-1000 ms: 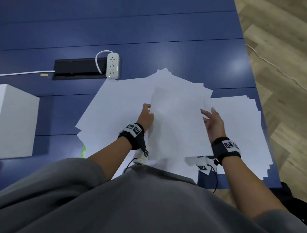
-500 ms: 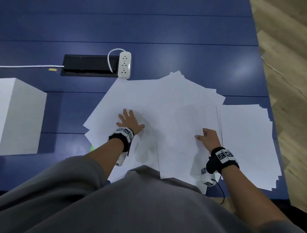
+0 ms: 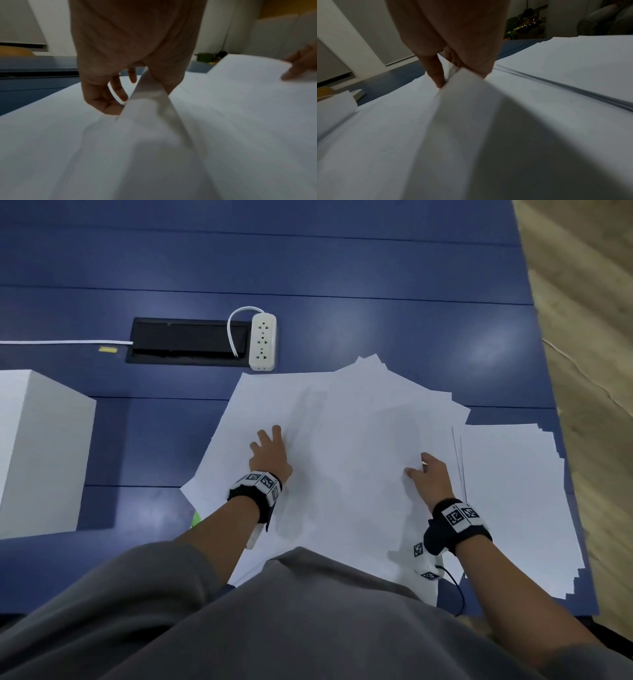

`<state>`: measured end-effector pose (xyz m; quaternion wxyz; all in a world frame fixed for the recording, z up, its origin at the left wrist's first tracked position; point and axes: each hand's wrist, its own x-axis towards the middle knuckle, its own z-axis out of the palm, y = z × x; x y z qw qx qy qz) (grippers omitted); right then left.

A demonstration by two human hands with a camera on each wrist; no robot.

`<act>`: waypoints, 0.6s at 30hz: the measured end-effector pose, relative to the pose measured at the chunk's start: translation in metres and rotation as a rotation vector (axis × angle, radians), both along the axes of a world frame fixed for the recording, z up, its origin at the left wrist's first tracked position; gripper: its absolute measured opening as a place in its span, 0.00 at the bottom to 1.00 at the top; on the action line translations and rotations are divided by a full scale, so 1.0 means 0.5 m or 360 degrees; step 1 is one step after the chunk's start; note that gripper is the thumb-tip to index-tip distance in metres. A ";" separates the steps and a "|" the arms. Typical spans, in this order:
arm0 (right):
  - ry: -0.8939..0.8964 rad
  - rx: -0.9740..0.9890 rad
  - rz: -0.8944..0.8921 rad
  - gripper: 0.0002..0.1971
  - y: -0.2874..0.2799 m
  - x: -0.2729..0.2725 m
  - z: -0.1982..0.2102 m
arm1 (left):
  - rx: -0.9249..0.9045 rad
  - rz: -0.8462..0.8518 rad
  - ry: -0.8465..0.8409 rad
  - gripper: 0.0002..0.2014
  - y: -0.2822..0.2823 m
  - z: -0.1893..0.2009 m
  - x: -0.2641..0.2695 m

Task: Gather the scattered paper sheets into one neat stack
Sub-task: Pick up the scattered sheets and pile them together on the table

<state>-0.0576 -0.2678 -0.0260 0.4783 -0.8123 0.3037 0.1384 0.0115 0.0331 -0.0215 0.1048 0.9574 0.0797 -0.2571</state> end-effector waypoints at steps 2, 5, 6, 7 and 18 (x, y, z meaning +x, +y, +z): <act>-0.0004 0.0028 -0.0015 0.06 0.006 0.009 0.006 | -0.0258 0.0118 -0.0028 0.31 -0.001 0.023 0.007; 0.0014 0.0158 -0.0050 0.10 0.022 0.021 0.017 | -0.0631 0.0222 -0.0073 0.25 -0.021 0.071 0.011; 0.0009 0.0193 -0.0065 0.11 0.030 0.025 0.020 | -0.0677 0.0213 -0.0104 0.24 -0.031 0.086 0.011; 0.0009 0.0234 -0.0072 0.12 0.036 0.027 0.017 | -0.0711 0.0168 -0.0126 0.23 -0.043 0.101 0.007; 0.0026 0.1059 -0.0199 0.11 0.103 0.026 0.056 | -0.0834 -0.0434 0.0253 0.15 -0.178 0.085 -0.078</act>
